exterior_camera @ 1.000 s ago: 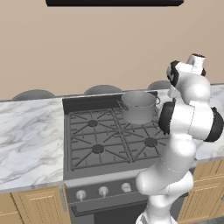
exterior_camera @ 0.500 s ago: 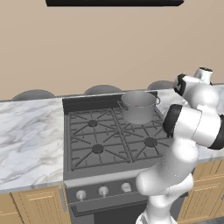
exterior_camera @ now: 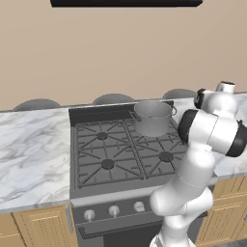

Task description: Put the onion and bell pepper in the pot. Retrieve the spatula and lightly stir the vegetables in the pot.

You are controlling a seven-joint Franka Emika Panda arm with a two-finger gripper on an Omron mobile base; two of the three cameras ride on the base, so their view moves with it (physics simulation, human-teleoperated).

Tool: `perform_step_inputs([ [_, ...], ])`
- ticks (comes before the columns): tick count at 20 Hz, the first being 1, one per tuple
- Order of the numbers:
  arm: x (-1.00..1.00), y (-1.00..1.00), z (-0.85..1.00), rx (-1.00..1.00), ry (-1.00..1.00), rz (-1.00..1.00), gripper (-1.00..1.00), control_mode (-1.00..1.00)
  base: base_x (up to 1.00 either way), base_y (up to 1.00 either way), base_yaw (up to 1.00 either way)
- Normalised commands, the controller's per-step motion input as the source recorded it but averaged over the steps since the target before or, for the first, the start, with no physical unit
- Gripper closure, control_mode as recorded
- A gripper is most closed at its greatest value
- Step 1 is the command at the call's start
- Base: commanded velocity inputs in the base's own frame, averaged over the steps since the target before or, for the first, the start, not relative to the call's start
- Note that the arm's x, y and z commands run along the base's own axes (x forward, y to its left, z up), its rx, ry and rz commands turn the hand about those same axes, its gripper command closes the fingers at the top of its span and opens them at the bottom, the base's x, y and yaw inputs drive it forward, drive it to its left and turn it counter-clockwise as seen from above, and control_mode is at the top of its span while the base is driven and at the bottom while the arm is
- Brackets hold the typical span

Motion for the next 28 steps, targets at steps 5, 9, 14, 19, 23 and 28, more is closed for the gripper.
perform_step_inputs([
  [5,0.0,-0.09,-0.2,0.02,0.04,0.0,-1.0,-1.0,0.0,0.0,0.0],
  [9,-0.01,-0.09,-0.19,0.03,0.0,-0.05,-1.0,-1.0,0.0,0.0,0.0],
  [14,0.0,-0.03,-0.3,0.0,0.0,-0.08,-1.0,-1.0,0.0,0.0,0.0],
  [19,0.11,-0.06,-0.29,0.0,0.0,-0.12,-1.0,-1.0,0.0,0.0,0.0],
  [23,0.3,-0.14,-0.21,0.0,0.0,-0.16,-1.0,-1.0,0.0,0.0,0.0],
  [28,0.2,-0.08,-0.28,0.0,0.0,-0.15,-1.0,-1.0,0.0,0.0,0.0],
])
